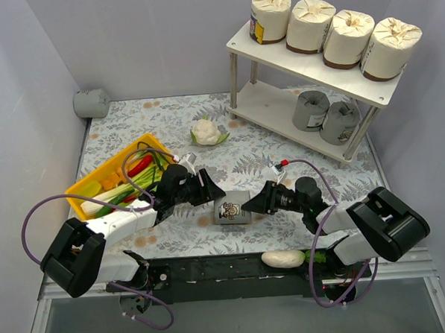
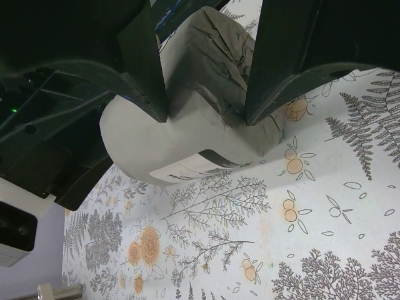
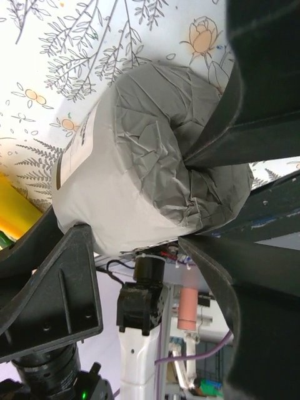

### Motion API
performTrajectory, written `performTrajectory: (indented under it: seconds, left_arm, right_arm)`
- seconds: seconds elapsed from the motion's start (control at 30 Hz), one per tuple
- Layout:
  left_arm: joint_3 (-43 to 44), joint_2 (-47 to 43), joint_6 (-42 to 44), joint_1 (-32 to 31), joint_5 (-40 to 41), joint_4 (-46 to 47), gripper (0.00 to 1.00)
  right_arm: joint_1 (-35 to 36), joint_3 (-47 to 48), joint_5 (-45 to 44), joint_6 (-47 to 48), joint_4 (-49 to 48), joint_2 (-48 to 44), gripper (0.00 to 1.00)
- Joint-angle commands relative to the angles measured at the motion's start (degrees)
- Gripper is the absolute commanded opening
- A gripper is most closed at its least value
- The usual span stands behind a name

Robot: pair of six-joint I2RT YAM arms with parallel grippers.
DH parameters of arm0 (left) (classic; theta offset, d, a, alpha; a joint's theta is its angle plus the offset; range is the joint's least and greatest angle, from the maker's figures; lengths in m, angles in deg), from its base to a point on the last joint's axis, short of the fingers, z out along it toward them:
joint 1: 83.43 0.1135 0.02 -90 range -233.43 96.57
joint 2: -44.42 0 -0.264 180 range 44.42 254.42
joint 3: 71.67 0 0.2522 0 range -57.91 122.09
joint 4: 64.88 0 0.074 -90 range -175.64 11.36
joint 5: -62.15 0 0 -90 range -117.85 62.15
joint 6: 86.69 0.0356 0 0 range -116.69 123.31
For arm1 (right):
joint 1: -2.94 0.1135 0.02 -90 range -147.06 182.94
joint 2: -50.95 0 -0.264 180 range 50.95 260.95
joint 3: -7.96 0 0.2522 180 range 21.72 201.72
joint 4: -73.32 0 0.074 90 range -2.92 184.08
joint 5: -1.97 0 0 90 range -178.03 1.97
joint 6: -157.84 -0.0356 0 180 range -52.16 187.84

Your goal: Place and organize the paper towels onto the shelf

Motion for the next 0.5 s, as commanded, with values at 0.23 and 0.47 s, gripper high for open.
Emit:
performTrajectory:
  seconds: [0.23, 0.47]
  left_arm:
    - [2.6, -3.8, 0.1, -0.5, 2.5, -5.0, 0.55]
    - [19.5, -2.6, 4.6, -0.3, 12.9, -19.1, 0.83]
  right_arm:
    - [0.3, -1.2, 2.1, 2.0, -10.2, -4.8, 0.41]
    - [0.3, 12.0, -1.8, 21.8, 26.6, -16.4, 0.39]
